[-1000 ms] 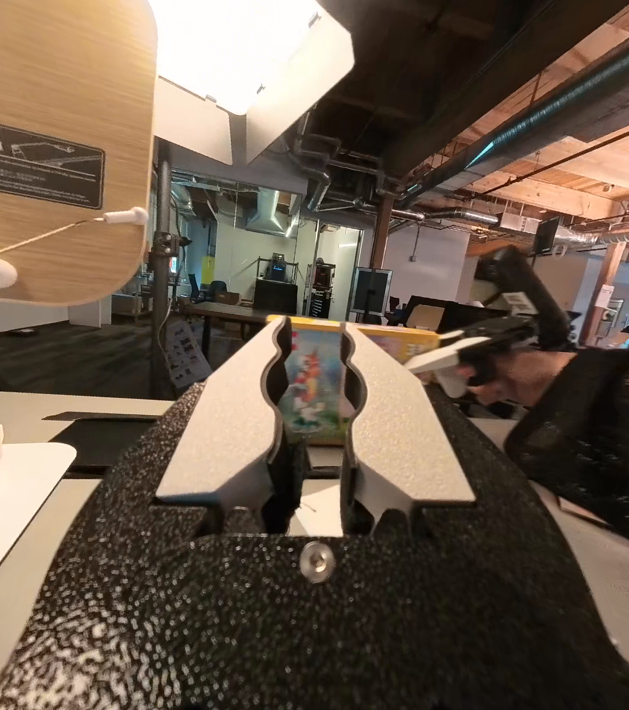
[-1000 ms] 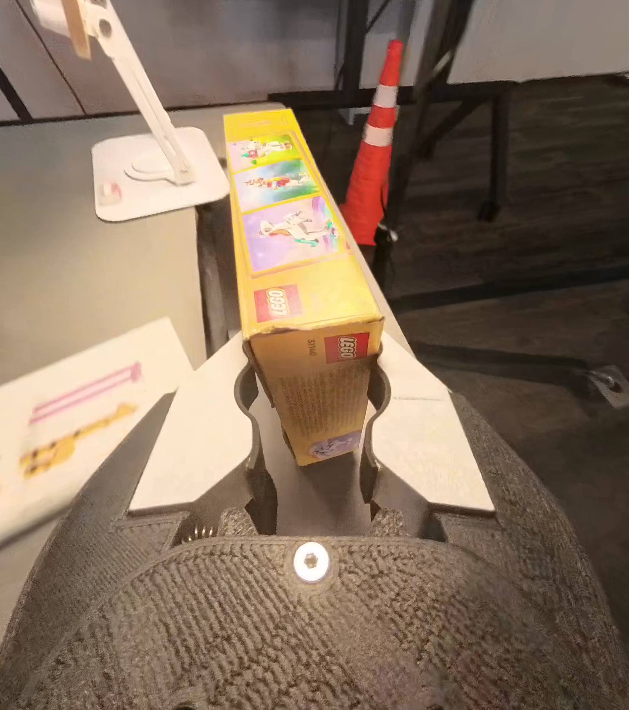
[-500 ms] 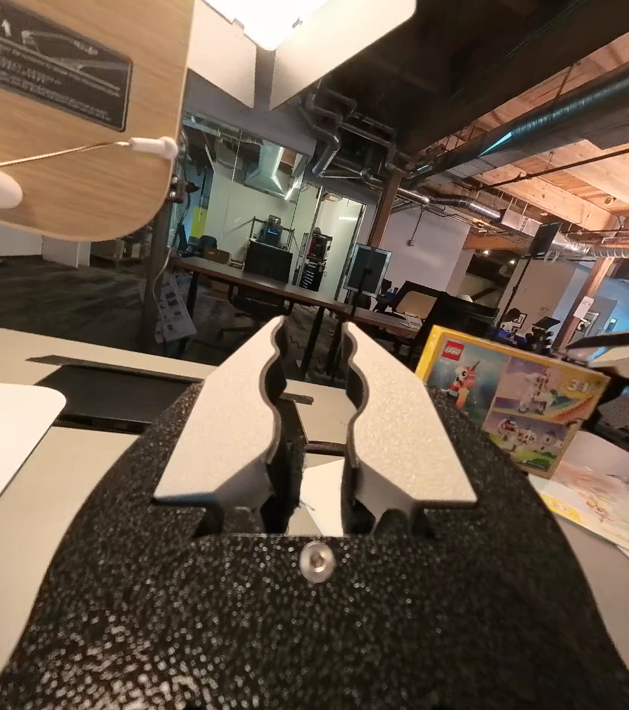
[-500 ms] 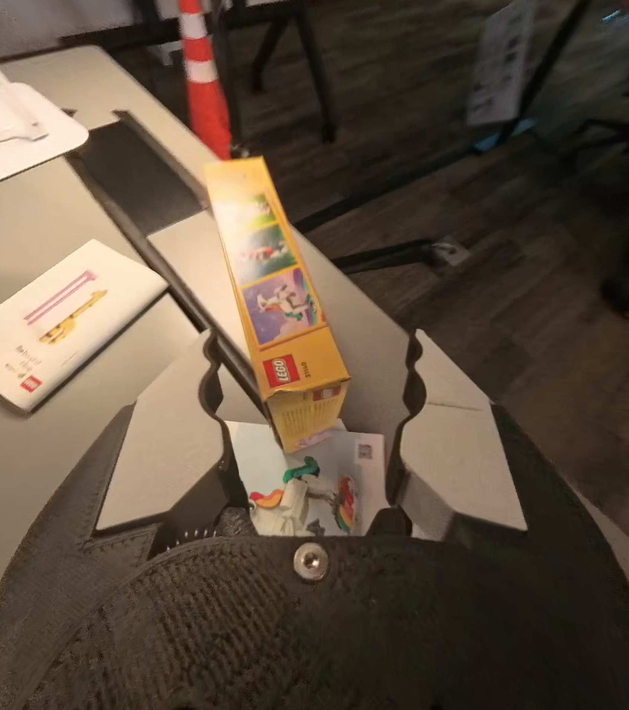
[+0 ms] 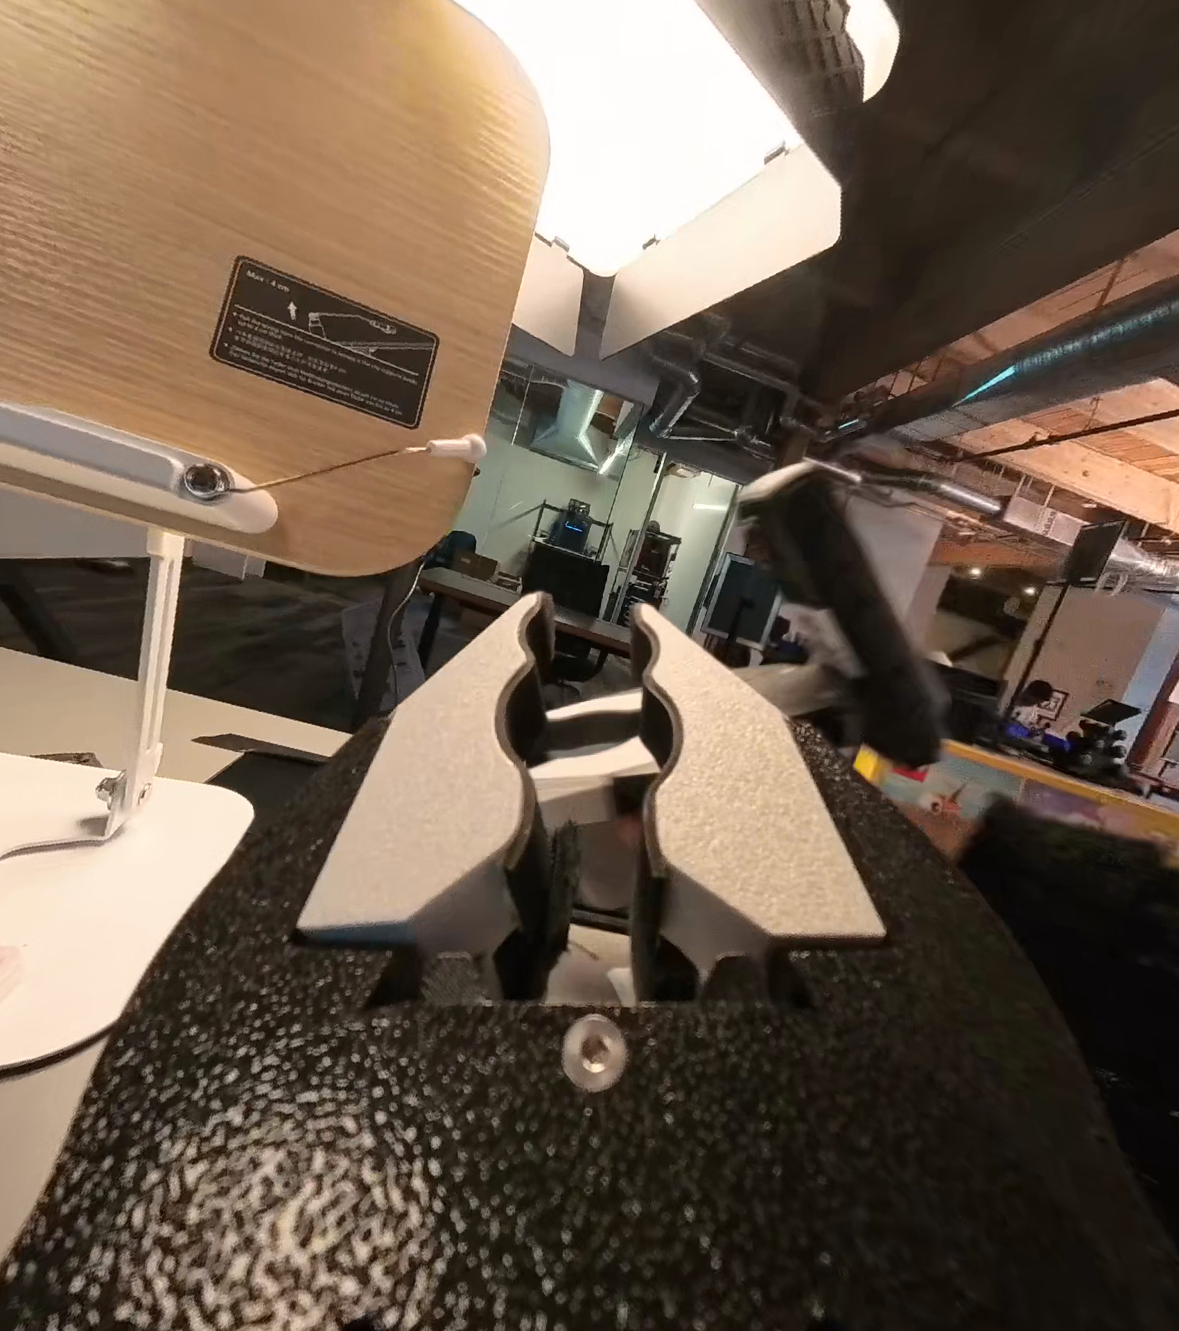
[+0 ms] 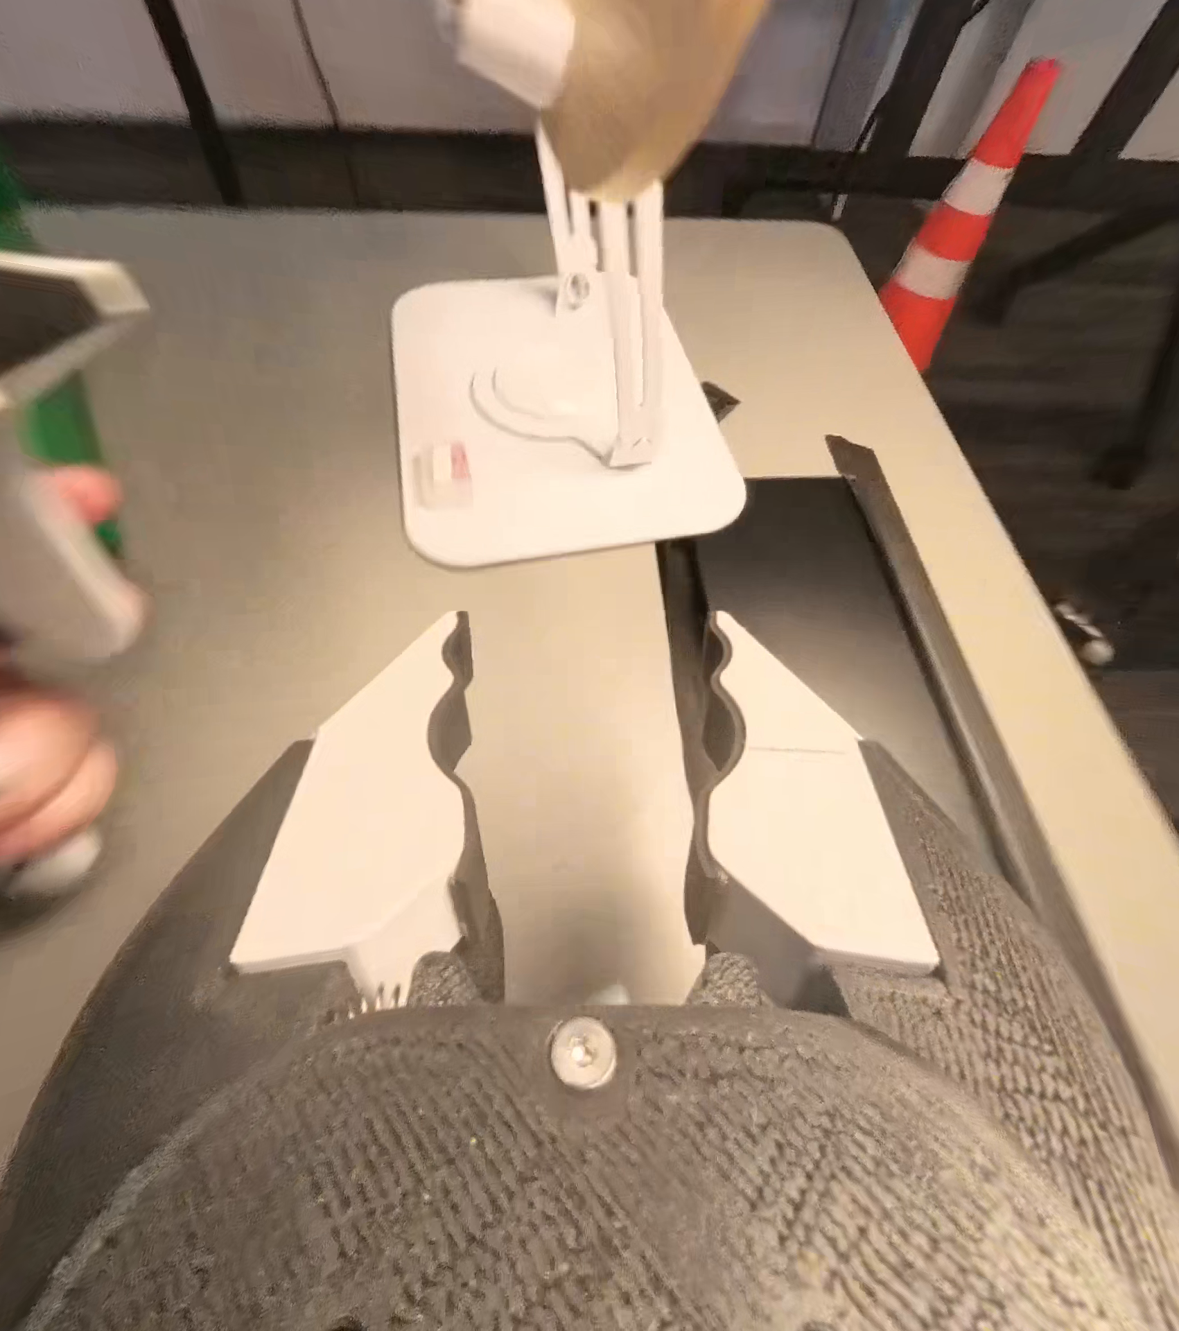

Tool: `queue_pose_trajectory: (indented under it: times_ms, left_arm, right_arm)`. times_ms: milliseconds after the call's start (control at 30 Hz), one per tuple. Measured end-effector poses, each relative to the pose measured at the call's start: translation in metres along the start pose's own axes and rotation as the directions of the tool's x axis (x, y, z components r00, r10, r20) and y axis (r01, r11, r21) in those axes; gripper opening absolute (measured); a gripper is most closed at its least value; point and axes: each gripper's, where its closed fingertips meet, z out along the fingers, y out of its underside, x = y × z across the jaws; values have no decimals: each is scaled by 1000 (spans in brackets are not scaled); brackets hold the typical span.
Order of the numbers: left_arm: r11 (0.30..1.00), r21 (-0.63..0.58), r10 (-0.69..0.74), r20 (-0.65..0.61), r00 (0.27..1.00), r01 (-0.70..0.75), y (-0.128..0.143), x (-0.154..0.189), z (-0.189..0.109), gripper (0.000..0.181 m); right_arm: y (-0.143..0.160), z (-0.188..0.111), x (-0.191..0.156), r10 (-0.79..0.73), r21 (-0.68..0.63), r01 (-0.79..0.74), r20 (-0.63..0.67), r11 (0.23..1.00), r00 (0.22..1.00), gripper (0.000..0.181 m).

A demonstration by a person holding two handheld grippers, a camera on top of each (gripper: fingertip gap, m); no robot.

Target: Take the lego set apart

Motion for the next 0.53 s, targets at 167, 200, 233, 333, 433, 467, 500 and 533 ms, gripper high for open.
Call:
queue_pose_trajectory:
  times_ms: [167, 200, 233, 333, 433, 467, 500, 533]
  left_arm:
    - [991, 94, 100, -57, 993, -94, -21, 20, -19, 14]
    - [985, 95, 151, -93, 984, -142, -22, 29, -26, 12]
    - [977, 101, 199, -118, 973, -188, -22, 37, -33, 11]
    - [966, 91, 255, -199, 946, -242, -19, 50, -60, 9]
    - [968, 102, 249, -246, 937, -230, -24, 57, -71, 9]
    - [963, 111, 265, -239, 934, -245, -25, 57, -69, 9]
    - [962, 109, 271, -239, 933, -251, -25, 58, -67, 9]
    - [964, 109, 264, -239, 934, -244, -25, 58, -65, 9]
  right_arm:
    - [-9, 70, -1, -39, 61, 41, -37, 997, 999, 63]
    - [-15, 81, 1, -37, 76, 41, -63, 996, 997, 60]
    - [-22, 90, 5, -22, 99, 32, -96, 995, 995, 57]
    - [-41, 110, 6, 43, 169, -25, -103, 985, 994, 49]
    - [-57, 124, 9, 52, 229, -24, -118, 973, 992, 43]
    - [-62, 127, 11, 55, 251, -20, -133, 968, 990, 40]
    - [-65, 129, 16, 60, 259, -14, -168, 966, 984, 33]
    - [-66, 130, 22, 58, 258, -4, -202, 966, 978, 19]
